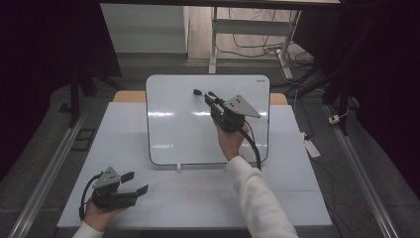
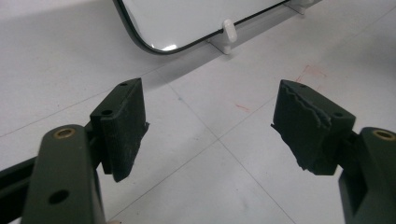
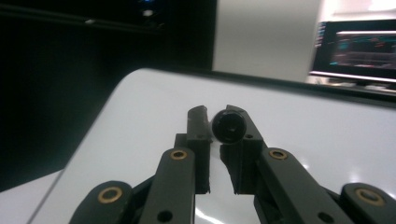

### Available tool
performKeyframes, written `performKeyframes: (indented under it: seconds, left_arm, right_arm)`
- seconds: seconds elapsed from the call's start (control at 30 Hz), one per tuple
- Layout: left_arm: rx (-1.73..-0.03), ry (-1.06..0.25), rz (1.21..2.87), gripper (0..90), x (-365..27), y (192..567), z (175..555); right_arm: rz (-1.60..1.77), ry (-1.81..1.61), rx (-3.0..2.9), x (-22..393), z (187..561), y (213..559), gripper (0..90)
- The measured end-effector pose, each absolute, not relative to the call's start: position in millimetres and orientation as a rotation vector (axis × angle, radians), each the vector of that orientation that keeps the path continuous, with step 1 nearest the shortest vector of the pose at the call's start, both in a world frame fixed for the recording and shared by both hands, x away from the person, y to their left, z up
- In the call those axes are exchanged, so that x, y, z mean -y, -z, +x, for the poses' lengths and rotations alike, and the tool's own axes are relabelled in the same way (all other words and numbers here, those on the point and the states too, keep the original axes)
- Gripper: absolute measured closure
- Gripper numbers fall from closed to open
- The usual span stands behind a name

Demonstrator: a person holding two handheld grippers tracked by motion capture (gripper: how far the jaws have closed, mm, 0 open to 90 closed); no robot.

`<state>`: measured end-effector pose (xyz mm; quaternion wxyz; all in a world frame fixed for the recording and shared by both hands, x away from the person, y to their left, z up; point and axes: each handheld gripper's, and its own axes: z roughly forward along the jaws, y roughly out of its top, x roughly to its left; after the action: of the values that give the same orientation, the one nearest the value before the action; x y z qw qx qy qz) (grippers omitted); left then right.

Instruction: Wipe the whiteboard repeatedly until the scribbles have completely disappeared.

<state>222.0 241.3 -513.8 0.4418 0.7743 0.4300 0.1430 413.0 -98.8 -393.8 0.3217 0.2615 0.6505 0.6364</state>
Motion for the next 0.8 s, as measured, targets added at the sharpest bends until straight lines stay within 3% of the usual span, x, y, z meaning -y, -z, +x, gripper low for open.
performKeyframes:
  seconds: [0.17, 0.4, 0.8]
  left_arm:
    - [-1.071, -0.356, 1.919, 26.8, -242.5, 514.2, 222.5]
    - [-1.062, -0.356, 1.928, 26.8, -239.0, 513.7, 222.7]
    - [-1.064, -0.358, 1.926, 26.8, -240.6, 514.0, 223.1]
  right_arm:
    - [0.730, -1.658, -1.662, 115.5, 416.1, 388.4, 79.9]
    - [0.632, -1.624, -1.771, 94.4, 403.3, 401.8, 79.9]
    - [0.728, -1.644, -1.689, 124.8, 410.8, 392.9, 79.9]
